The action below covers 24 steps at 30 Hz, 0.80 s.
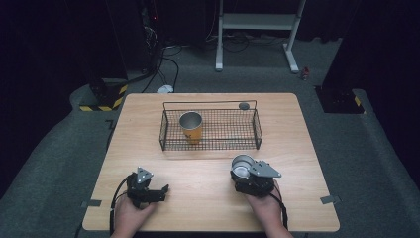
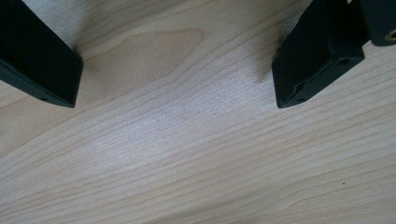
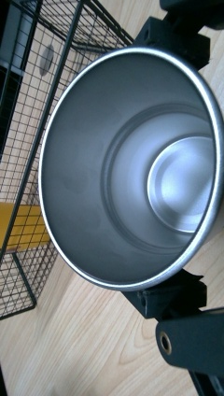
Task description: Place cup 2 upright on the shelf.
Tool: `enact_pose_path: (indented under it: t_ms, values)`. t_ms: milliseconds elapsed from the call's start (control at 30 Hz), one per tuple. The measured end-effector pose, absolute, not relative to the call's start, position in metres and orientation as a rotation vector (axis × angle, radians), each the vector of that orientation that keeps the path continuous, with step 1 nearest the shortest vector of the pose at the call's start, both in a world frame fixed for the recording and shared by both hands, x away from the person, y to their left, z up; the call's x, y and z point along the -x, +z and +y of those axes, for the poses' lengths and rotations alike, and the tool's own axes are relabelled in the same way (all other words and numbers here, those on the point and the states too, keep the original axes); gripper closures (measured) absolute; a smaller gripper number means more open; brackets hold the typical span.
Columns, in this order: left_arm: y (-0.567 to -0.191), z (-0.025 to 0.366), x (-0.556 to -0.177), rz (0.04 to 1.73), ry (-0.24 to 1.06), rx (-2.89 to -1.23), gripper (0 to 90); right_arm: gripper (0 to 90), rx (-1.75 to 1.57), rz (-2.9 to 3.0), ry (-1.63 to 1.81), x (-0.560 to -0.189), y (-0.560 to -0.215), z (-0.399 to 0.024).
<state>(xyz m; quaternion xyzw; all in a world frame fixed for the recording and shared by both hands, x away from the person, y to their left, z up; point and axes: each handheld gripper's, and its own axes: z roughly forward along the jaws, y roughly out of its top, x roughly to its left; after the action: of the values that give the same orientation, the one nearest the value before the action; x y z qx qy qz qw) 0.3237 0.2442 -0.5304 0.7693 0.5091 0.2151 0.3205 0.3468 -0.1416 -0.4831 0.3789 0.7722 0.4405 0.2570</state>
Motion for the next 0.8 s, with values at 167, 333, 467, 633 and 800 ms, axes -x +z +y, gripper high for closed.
enact_pose_path:
  t_ms: [167,333,467,633,800]
  values:
    - [-0.531,0.243,-0.325,1.341,0.560,-2.025,0.9,18.3,-1.075,2.080,1.191,-0.346,-0.483,-0.140]
    - [-0.531,0.243,-0.325,1.340,0.565,-2.028,0.3,18.3,-1.105,2.050,1.187,-0.346,-0.479,-0.137]
    - [-0.531,0.242,-0.327,1.341,0.562,-2.023,0.3,18.3,-1.120,2.029,1.174,-0.348,-0.472,-0.132]
    - [-0.531,0.242,-0.327,1.340,0.564,-2.020,0.3,18.3,-1.117,2.006,1.169,-0.352,-0.460,-0.123]
    - [-0.531,0.242,-0.328,1.340,0.564,-2.020,0.3,18.3,-1.113,2.001,1.167,-0.355,-0.451,-0.122]
